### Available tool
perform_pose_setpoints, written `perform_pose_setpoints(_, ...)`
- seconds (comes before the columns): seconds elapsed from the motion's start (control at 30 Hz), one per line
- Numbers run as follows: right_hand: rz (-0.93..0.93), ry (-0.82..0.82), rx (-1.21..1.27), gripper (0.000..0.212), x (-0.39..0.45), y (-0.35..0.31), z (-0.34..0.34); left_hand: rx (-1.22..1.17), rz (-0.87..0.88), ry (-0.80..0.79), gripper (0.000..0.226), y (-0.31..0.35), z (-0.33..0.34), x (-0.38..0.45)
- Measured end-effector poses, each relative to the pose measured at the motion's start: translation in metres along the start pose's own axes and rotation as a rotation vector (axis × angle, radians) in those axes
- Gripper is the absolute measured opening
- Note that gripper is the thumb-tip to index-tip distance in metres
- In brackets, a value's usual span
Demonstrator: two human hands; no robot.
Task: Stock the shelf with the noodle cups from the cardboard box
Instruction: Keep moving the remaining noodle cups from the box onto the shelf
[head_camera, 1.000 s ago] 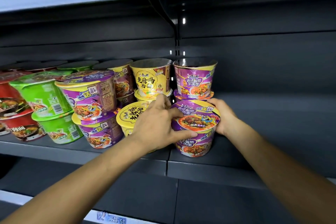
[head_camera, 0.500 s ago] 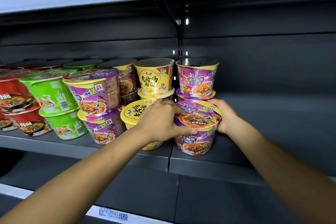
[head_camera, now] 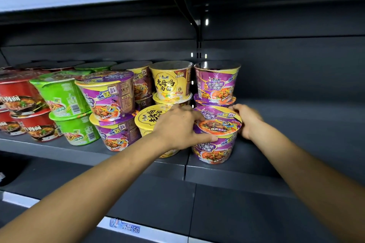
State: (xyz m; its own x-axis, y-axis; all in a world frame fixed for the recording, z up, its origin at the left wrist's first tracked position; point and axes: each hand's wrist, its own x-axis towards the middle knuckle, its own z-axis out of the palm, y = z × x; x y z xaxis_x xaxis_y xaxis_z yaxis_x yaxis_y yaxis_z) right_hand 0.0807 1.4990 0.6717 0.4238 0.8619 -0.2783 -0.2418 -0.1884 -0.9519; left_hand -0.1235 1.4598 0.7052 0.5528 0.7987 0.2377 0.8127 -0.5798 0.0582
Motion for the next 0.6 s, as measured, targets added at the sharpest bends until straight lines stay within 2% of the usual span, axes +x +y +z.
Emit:
perform_pose_setpoints(0.2,-0.125,0.07,0.001,0.011,-0.014,-0.013,0.003,-0.087,0.023,-0.03,0.076,-0.004,-0.006,0.003)
perform_pose_setpoints(0.43,-0.349,0.149,-0.106,0.014,-0.047,-0.023,0.019,-0.189,0.011,0.055,0.044,-0.01,-0.016,-0.012)
perform_pose_setpoints(0.6,-0.534,0.234,-0.301,0.007,-0.085,-0.029,0.038,-0.209,-0.017,0.103,0.036,-0.03,-0.022,-0.035)
